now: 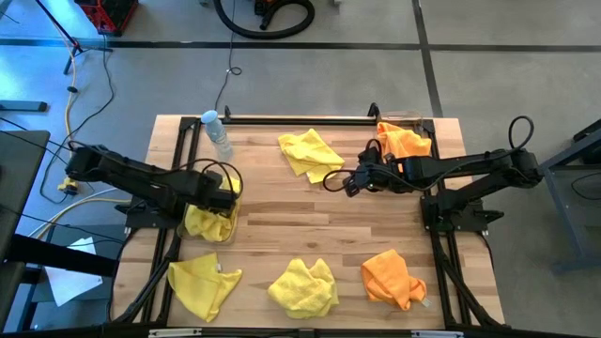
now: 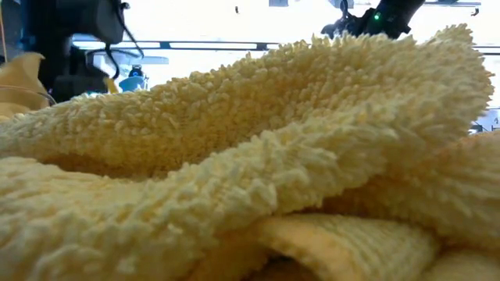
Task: Sort microfiber towel by color & place in baskets
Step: Put the yellow microfiber cloth into the left transparent bin
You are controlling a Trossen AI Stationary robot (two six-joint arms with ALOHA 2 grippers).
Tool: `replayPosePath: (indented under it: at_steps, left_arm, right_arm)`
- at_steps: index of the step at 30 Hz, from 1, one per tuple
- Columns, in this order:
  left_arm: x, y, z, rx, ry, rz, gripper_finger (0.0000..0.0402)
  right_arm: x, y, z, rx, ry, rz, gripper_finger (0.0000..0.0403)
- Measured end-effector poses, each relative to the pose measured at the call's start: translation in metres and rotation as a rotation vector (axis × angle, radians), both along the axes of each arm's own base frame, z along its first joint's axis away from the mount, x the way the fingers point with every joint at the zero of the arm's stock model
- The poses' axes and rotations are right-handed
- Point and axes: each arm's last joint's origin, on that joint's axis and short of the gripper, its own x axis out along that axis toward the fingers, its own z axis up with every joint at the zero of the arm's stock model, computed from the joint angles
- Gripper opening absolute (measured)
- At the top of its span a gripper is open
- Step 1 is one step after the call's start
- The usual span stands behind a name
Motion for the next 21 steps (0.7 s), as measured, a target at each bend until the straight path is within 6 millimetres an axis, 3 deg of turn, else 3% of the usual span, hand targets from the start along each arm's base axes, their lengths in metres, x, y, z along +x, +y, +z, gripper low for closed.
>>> replayPosePath:
  at_steps: [7, 18, 21]
  left_arm:
    - [0.004, 0.001, 0.004, 0.028, -0.056, 0.017, 0.0127]
    - [0.001, 0.001, 0.088, 0.023, -0.177, 0.015, 0.0127]
    - [0.0, -0.007, 0.099, -0.038, -0.216, 0.027, 0.0127]
  right_arm:
    - [0.0, -0.001, 0.0, -0.015, -0.003, -0.008, 0.0154]
    - [0.001, -0.001, 0.001, -0.032, 0.002, 0.008, 0.0154]
    - [0.001, -0.001, 0.001, -0.032, 0.003, 0.008, 0.0154]
